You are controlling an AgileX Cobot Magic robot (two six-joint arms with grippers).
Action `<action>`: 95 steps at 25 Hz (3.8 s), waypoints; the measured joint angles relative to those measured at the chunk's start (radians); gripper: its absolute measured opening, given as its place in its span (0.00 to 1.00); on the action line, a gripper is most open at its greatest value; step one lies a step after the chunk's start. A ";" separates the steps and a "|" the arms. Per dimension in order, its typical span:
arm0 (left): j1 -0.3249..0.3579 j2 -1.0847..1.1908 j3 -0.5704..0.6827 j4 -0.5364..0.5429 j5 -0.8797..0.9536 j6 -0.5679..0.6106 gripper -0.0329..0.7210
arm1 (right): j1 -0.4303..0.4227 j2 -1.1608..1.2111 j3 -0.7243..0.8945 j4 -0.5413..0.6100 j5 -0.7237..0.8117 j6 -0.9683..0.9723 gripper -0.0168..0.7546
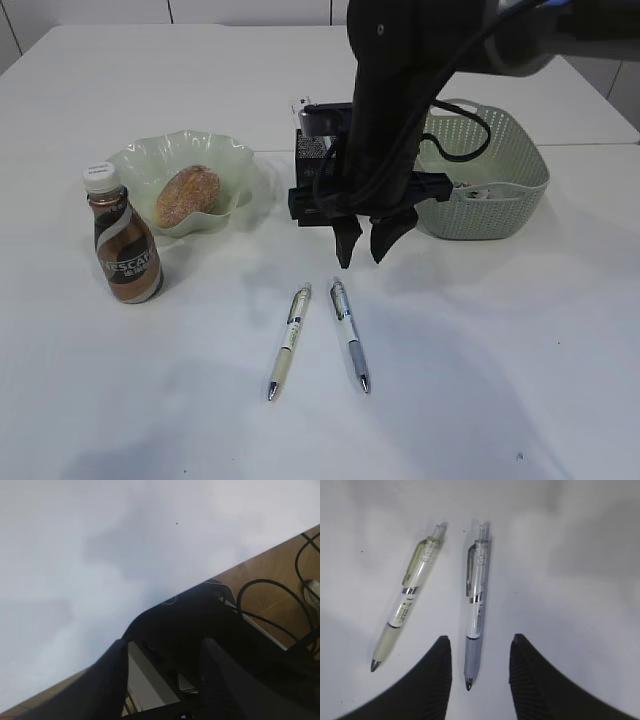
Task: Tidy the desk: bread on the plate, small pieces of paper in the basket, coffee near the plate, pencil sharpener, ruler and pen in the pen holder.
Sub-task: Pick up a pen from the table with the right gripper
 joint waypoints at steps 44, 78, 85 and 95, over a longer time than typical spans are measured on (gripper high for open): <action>0.000 0.000 0.000 0.000 0.017 0.000 0.48 | 0.053 0.143 -0.002 -0.020 -0.088 0.056 0.43; 0.000 0.000 0.000 0.000 0.032 0.000 0.48 | 0.024 0.177 -0.030 -0.039 -0.107 0.083 0.43; 0.000 0.000 0.000 0.000 0.032 0.000 0.48 | 0.024 0.177 -0.030 -0.046 -0.107 0.083 0.43; 0.000 0.000 0.000 0.000 0.032 0.000 0.48 | 0.024 0.179 -0.032 -0.052 -0.130 0.092 0.43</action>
